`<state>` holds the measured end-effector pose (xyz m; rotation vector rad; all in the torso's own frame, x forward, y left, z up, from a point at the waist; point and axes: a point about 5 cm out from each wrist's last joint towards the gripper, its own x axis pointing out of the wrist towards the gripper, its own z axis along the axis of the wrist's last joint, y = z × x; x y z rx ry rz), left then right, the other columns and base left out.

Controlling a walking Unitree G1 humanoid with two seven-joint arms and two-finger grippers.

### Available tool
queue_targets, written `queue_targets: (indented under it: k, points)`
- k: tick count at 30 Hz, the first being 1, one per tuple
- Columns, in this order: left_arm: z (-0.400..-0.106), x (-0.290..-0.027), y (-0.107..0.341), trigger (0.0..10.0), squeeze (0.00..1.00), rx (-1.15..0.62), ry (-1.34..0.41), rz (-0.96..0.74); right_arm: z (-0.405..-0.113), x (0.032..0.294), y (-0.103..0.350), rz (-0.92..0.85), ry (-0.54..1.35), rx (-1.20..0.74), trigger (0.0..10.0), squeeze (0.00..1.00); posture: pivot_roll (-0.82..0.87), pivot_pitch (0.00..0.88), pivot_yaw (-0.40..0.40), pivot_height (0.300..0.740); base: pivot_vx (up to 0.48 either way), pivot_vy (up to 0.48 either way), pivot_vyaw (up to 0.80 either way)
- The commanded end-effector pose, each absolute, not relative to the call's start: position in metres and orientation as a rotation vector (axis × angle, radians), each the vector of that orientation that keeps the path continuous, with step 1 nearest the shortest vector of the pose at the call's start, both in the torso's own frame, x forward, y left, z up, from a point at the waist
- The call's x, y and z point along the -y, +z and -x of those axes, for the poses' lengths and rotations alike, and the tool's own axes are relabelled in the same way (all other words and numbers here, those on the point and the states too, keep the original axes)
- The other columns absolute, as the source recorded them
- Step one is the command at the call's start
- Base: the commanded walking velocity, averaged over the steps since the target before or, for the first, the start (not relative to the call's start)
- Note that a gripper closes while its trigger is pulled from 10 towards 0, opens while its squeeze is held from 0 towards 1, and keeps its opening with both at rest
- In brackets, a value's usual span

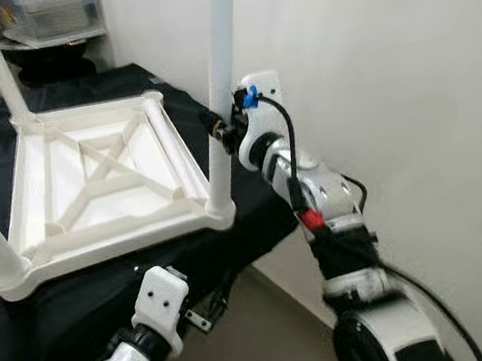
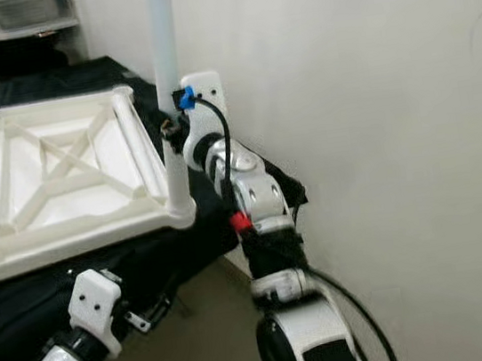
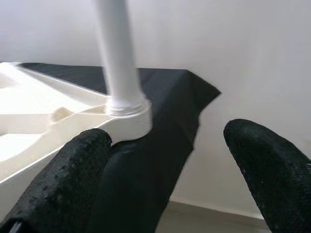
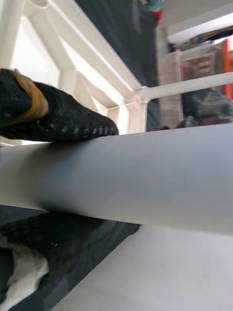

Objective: Building children table

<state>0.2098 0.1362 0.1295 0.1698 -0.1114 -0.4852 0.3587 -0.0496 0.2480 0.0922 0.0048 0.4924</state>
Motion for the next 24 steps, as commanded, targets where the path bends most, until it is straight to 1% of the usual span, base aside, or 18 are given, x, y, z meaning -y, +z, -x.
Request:
queue_targets:
  k: [1,2,3,4,5,6,7,8,9,10,12,14,16,17,18,19,22,24]
  points:
    - [-0.208,-0.134,0.13,10.0,0.0,0.121,-0.483,-0.156,-0.342,0.029,0.204,-0.151,0.581,-0.201,10.0,0.22,0.02,0.012,-0.129,0.74,0.0,0.0,0.0]
    - [-0.205,-0.133,0.13,10.0,0.0,0.122,-0.488,-0.153,-0.339,0.033,0.202,-0.138,0.697,-0.179,10.0,1.0,0.02,0.036,-0.129,0.74,0.0,0.0,0.0]
    - [-0.205,-0.133,0.13,10.0,0.0,0.122,-0.488,-0.153,-0.339,0.033,0.202,-0.138,0.697,-0.179,10.0,1.0,0.02,0.036,-0.129,0.74,0.0,0.0,0.0]
    - [-0.204,-0.132,0.13,10.0,0.0,0.123,-0.49,-0.15,-0.336,0.035,0.201,-0.127,0.782,-0.168,10.0,1.0,0.02,0.036,-0.129,0.74,0.0,0.0,0.0]
    - [-0.202,-0.132,0.131,10.0,0.0,0.126,-0.494,-0.148,-0.336,0.045,0.2,-0.085,0.882,-0.129,10.0,1.0,0.01,0.06,-0.122,0.74,0.0,0.0,0.0]
    - [-0.199,-0.132,0.131,10.0,0.0,0.126,-0.499,-0.144,-0.338,0.06,0.202,-0.049,0.977,-0.093,10.0,1.0,0.01,0.07,-0.12,0.74,0.0,0.0,0.0]
    - [-0.197,-0.131,0.132,10.0,0.0,0.127,-0.502,-0.141,-0.34,0.071,0.203,-0.024,1.027,-0.069,10.0,1.0,0.01,0.073,-0.118,0.74,0.0,0.0,0.0]
    - [-0.197,-0.131,0.132,10.0,0.0,0.127,-0.502,-0.141,-0.34,0.071,0.203,-0.024,1.027,-0.069,10.0,1.0,0.01,0.073,-0.118,0.74,0.0,0.0,0.0]
    - [-0.195,-0.131,0.132,10.0,0.0,0.126,-0.507,-0.137,-0.345,0.083,0.208,0.005,1.052,-0.041,10.0,1.0,0.01,0.085,-0.119,0.74,0.0,0.0,0.0]
    - [-0.195,-0.131,0.132,10.0,0.0,0.126,-0.507,-0.137,-0.345,0.083,0.208,0.005,1.052,-0.041,10.0,1.0,0.01,0.085,-0.119,0.74,0.0,0.0,0.0]
    - [-0.191,-0.13,0.133,10.0,0.0,0.118,-0.527,-0.125,-0.353,0.103,0.217,0.087,1.078,-0.017,10.0,1.0,0.01,0.102,-0.115,0.74,0.0,0.0,0.0]
    - [-0.186,-0.129,0.135,10.0,0.0,0.111,-0.539,-0.117,-0.357,0.114,0.222,0.162,1.098,-0.011,10.0,1.0,0.03,0.119,-0.113,0.74,0.0,0.0,0.0]
    - [-0.185,-0.129,0.135,10.0,0.0,0.109,-0.541,-0.116,-0.36,0.117,0.224,0.176,1.094,-0.008,10.0,1.0,0.03,0.119,-0.113,0.74,0.0,0.0,0.0]
    - [-0.183,-0.129,0.136,10.0,0.0,0.108,-0.541,-0.115,-0.362,0.118,0.228,0.169,1.106,0.002,10.0,1.0,0.03,0.137,-0.111,0.74,0.0,0.0,0.0]
    - [-0.181,-0.129,0.137,10.0,0.0,0.108,-0.541,-0.114,-0.362,0.118,0.234,0.15,1.15,0.018,10.0,1.0,0.04,0.158,-0.109,0.74,0.0,0.0,0.0]
    - [-0.181,-0.129,0.137,10.0,0.0,0.108,-0.541,-0.114,-0.362,0.118,0.234,0.15,1.15,0.018,10.0,1.0,0.04,0.158,-0.109,0.74,0.0,0.0,0.0]
    - [-0.175,-0.128,0.14,10.0,0.0,0.105,-0.542,-0.112,-0.365,0.116,0.25,0.116,1.278,0.054,10.0,1.0,0.06,0.179,-0.107,0.74,0.0,0.0,0.0]
    - [-0.174,-0.128,0.141,10.0,0.0,0.104,-0.542,-0.111,-0.366,0.116,0.253,0.122,1.302,0.057,10.0,1.0,0.06,0.181,-0.107,0.74,0.0,0.0,0.0]
